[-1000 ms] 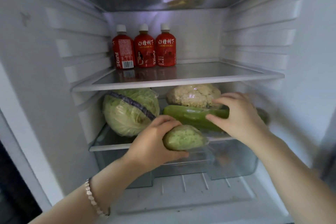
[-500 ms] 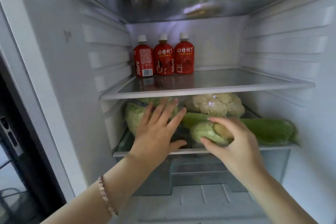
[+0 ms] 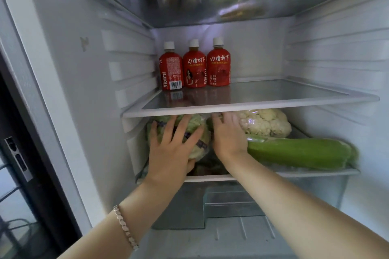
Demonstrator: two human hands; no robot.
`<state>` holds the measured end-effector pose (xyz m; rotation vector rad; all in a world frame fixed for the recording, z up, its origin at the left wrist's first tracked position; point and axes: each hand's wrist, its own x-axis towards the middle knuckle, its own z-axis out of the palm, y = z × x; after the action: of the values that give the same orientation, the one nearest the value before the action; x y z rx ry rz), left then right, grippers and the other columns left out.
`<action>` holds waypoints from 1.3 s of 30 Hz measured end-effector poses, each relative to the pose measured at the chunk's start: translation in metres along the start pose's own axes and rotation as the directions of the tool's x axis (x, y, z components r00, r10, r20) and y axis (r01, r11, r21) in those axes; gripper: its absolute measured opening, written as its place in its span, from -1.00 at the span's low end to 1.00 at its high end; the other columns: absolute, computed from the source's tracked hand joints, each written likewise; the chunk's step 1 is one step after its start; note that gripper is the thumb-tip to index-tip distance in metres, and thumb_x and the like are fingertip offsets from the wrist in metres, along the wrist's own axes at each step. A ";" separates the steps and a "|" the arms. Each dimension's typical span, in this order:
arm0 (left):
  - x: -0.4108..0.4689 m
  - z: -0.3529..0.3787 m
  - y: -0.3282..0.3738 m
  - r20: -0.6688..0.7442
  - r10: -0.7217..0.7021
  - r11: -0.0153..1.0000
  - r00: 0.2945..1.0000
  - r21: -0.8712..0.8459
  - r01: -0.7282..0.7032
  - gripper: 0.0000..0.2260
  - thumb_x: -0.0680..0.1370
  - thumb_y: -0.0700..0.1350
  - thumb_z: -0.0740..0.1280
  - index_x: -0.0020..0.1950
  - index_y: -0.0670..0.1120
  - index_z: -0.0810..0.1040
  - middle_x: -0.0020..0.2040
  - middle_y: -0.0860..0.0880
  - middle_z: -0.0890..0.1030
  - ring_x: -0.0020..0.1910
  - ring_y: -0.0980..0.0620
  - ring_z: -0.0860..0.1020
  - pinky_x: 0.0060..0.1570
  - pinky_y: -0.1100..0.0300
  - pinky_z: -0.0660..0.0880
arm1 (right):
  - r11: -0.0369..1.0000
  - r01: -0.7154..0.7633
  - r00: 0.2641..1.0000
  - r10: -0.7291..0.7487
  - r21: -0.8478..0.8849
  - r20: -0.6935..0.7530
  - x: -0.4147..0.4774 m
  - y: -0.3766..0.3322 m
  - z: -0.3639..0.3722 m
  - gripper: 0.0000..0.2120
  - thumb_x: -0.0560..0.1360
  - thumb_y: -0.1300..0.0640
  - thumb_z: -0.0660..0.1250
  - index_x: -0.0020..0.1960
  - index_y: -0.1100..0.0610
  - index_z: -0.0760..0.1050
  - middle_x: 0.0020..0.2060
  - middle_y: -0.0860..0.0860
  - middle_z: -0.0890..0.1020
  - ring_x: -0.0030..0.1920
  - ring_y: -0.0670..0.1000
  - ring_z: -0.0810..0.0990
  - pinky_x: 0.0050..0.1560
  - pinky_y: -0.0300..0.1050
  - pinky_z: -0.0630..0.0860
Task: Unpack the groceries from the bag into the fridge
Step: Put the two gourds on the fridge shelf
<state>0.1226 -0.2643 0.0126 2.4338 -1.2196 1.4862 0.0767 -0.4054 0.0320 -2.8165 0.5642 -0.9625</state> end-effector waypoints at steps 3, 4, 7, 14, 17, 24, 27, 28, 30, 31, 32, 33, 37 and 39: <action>-0.002 0.003 -0.003 -0.030 0.016 1.000 0.999 0.003 -0.016 -0.14 0.06 0.08 0.61 0.30 0.06 0.34 0.32 -0.11 0.32 0.28 -0.18 0.30 0.22 -0.35 0.27 | 0.997 0.014 0.982 0.002 -0.082 0.187 0.004 -0.006 0.001 -0.26 0.47 0.28 0.30 0.52 0.17 -0.04 0.44 0.21 0.10 0.41 0.21 0.14 0.21 -0.03 0.42; -0.002 0.003 -0.003 -0.034 0.017 1.000 0.999 0.002 -0.017 -0.15 0.08 0.08 0.60 0.30 0.06 0.33 0.32 -0.11 0.33 0.29 -0.18 0.30 0.23 -0.35 0.27 | 0.995 0.052 0.972 -0.030 -0.087 0.234 0.003 -0.004 -0.001 -0.25 0.49 0.25 0.29 0.52 0.19 -0.07 0.46 0.22 0.06 0.44 0.23 0.11 0.29 -0.01 0.37; -0.001 0.004 -0.004 -0.037 0.023 1.000 0.999 0.002 -0.023 -0.14 0.09 0.08 0.60 0.32 0.06 0.31 0.32 -0.11 0.32 0.29 -0.19 0.29 0.23 -0.35 0.26 | 0.989 0.077 0.981 -0.098 0.128 0.166 0.004 0.012 -0.006 -0.56 0.52 0.23 0.24 0.38 0.26 0.30 0.31 0.20 0.41 0.32 0.17 0.38 0.24 -0.08 0.39; -0.001 0.003 -0.004 -0.040 0.032 0.999 0.999 -0.016 -0.032 -0.16 0.11 0.07 0.60 0.32 0.06 0.31 0.33 -0.12 0.30 0.30 -0.20 0.28 0.24 -0.36 0.24 | 0.950 -0.212 0.976 0.193 0.230 0.100 0.025 0.009 0.001 -0.81 0.47 0.33 0.28 0.03 0.18 0.59 -0.07 0.10 0.64 -0.07 0.10 0.60 -0.14 -0.12 0.49; -0.002 0.003 -0.004 -0.039 0.034 0.999 0.999 -0.020 -0.034 -0.17 0.11 0.06 0.60 0.31 0.05 0.33 0.33 -0.12 0.30 0.30 -0.20 0.28 0.24 -0.37 0.23 | 0.981 -0.192 0.974 0.185 0.044 0.130 0.023 0.002 0.001 -0.76 0.50 0.36 0.16 0.01 0.19 0.57 -0.05 0.10 0.63 -0.13 0.11 0.55 -0.15 -0.11 0.42; -0.004 0.003 -0.004 -0.053 0.033 0.999 0.998 -0.026 -0.035 -0.15 0.10 0.05 0.61 0.31 0.05 0.32 0.33 -0.12 0.30 0.32 -0.20 0.27 0.24 -0.37 0.22 | 0.992 0.060 0.998 -0.058 -0.114 0.018 -0.024 0.019 -0.028 -0.77 0.50 0.17 0.24 0.12 0.07 0.55 0.06 0.01 0.61 0.18 0.07 0.51 0.39 -0.02 0.19; -0.003 0.005 -0.004 -0.074 0.032 0.999 0.997 -0.029 -0.034 -0.17 0.10 0.05 0.61 0.30 0.05 0.33 0.33 -0.12 0.30 0.31 -0.20 0.27 0.25 -0.38 0.21 | 0.979 -0.125 0.991 0.117 -0.164 -0.058 -0.064 0.058 -0.045 -0.58 0.47 -0.02 0.31 0.32 -0.03 0.42 0.28 -0.04 0.47 0.34 0.05 0.34 0.42 0.07 0.09; -0.003 0.005 -0.003 -0.077 0.030 0.999 0.997 -0.028 -0.032 -0.17 0.10 0.05 0.61 0.29 0.04 0.33 0.33 -0.13 0.30 0.32 -0.20 0.27 0.25 -0.38 0.20 | 0.974 -0.170 0.983 0.157 -0.148 -0.096 -0.076 0.068 -0.046 -0.53 0.44 -0.03 0.36 0.33 -0.03 0.41 0.30 -0.02 0.45 0.36 0.07 0.32 0.42 0.13 0.05; -0.002 0.004 -0.002 -0.073 0.032 0.999 0.997 -0.021 -0.034 -0.17 0.11 0.05 0.61 0.30 0.04 0.34 0.34 -0.13 0.29 0.32 -0.20 0.27 0.24 -0.39 0.20 | 0.980 -0.155 0.979 0.134 -0.127 -0.157 -0.086 0.084 -0.038 -0.47 0.32 0.07 0.50 0.26 0.05 0.48 0.22 0.10 0.51 0.31 0.15 0.36 0.37 0.26 0.04; -0.002 0.004 -0.001 -0.068 0.038 0.999 0.997 -0.019 -0.039 -0.18 0.10 0.05 0.61 0.30 0.03 0.36 0.34 -0.14 0.29 0.32 -0.20 0.27 0.24 -0.40 0.20 | 0.984 -0.111 0.982 0.087 -0.138 -0.166 -0.086 0.092 -0.031 -0.45 0.24 0.12 0.55 0.21 0.09 0.52 0.15 0.14 0.55 0.26 0.15 0.38 0.34 0.25 0.05; -0.002 0.004 0.000 -0.062 0.046 0.999 0.997 -0.019 -0.047 -0.19 0.09 0.04 0.61 0.30 0.02 0.40 0.33 -0.14 0.30 0.31 -0.20 0.27 0.24 -0.40 0.20 | 0.987 -0.061 0.984 0.034 -0.151 -0.177 -0.085 0.097 -0.027 -0.43 0.17 0.15 0.59 0.16 0.11 0.54 0.08 0.15 0.57 0.19 0.13 0.36 0.31 0.19 0.06; -0.002 0.003 0.001 -0.054 0.053 0.998 0.997 -0.020 -0.055 -0.20 0.08 0.03 0.62 0.29 0.01 0.45 0.33 -0.14 0.30 0.31 -0.21 0.28 0.25 -0.40 0.19 | 0.989 -0.008 0.983 -0.019 -0.150 -0.181 -0.082 0.102 -0.025 -0.41 0.14 0.16 0.61 0.14 0.11 0.55 0.04 0.15 0.58 0.14 0.11 0.34 0.27 0.10 0.09; -0.001 0.004 0.003 -0.022 0.064 0.998 0.998 -0.002 -0.064 -0.20 0.04 0.02 0.64 0.26 -0.01 0.54 0.34 -0.17 0.37 0.31 -0.20 0.29 0.24 -0.35 0.11 | 0.981 0.183 0.966 -0.192 -0.068 -0.175 -0.073 0.114 -0.029 -0.45 0.20 0.16 0.59 0.15 0.08 0.51 0.01 0.11 0.59 0.06 0.07 0.34 0.16 -0.05 0.16; -0.002 0.004 0.004 -0.022 0.057 0.998 0.998 -0.007 -0.057 -0.19 0.03 0.01 0.65 0.27 -0.02 0.54 0.33 -0.19 0.43 0.31 -0.21 0.29 0.25 -0.34 0.08 | 0.967 0.248 0.955 -0.255 -0.063 -0.153 -0.070 0.115 -0.030 -0.52 0.30 0.06 0.46 0.19 0.05 0.45 0.01 0.11 0.59 0.06 0.06 0.36 0.16 -0.07 0.17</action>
<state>0.1226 -0.2672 0.0079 2.3907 -1.2989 1.5156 -0.0283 -0.4849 -0.0093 -2.9170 0.2454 -1.2444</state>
